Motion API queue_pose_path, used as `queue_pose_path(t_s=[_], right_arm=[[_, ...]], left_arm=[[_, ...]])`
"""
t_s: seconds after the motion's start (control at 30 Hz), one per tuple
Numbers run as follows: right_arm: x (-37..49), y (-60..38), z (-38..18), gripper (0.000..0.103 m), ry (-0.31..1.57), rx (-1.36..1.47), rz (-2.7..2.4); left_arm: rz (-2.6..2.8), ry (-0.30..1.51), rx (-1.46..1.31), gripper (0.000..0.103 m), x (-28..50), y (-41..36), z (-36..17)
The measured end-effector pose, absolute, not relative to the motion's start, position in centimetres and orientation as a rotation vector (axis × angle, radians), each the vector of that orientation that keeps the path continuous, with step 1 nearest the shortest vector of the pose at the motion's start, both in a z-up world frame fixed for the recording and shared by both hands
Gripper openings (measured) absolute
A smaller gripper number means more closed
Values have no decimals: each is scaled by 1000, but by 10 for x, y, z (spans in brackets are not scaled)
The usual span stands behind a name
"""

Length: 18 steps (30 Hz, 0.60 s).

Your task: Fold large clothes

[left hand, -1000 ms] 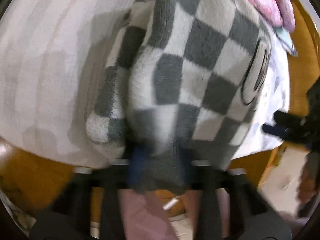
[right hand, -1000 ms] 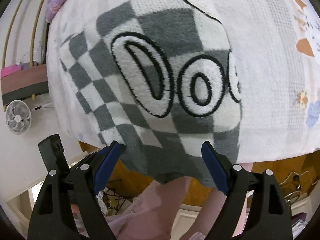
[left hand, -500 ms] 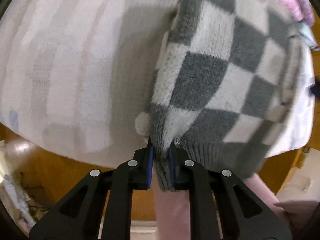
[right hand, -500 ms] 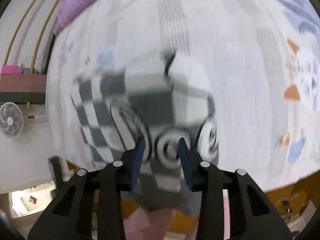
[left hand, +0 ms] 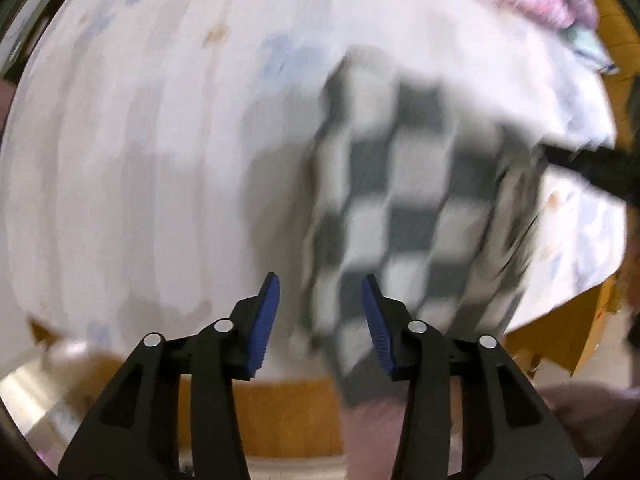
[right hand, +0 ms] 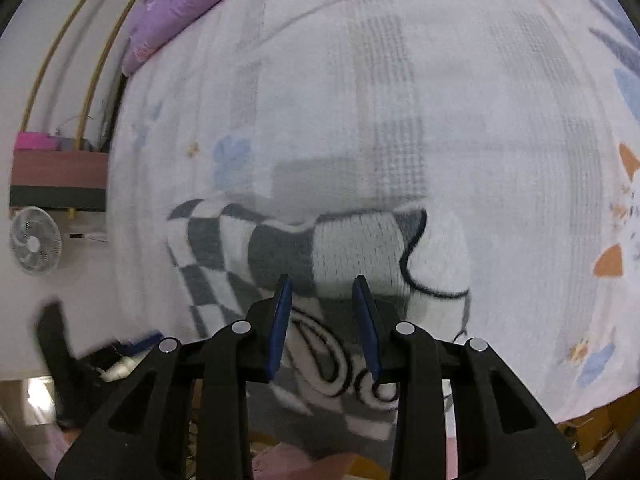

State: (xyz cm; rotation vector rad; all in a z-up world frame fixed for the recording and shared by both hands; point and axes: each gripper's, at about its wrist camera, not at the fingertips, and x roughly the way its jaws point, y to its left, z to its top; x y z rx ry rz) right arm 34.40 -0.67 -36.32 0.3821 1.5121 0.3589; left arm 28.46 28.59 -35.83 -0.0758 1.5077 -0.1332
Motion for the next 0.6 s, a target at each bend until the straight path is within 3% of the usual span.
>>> queue_pose_path(t_s=[0.17, 0.2, 0.43, 0.5, 0.6], right_arm=[[371, 5, -417, 25, 1518, 381, 207], [374, 7, -428, 24, 1507, 391, 179], [379, -9, -405, 23, 1558, 490, 149], [381, -22, -399, 23, 1580, 380, 85], [382, -28, -430, 23, 1531, 322, 131]], left_arm=[[-124, 1401, -90, 39, 350, 254, -380], [-86, 1430, -101, 34, 365, 254, -394], [-53, 1495, -122, 32, 386, 270, -422], [-49, 1476, -155, 32, 384, 275, -439], [-59, 1450, -171, 32, 387, 275, -456]])
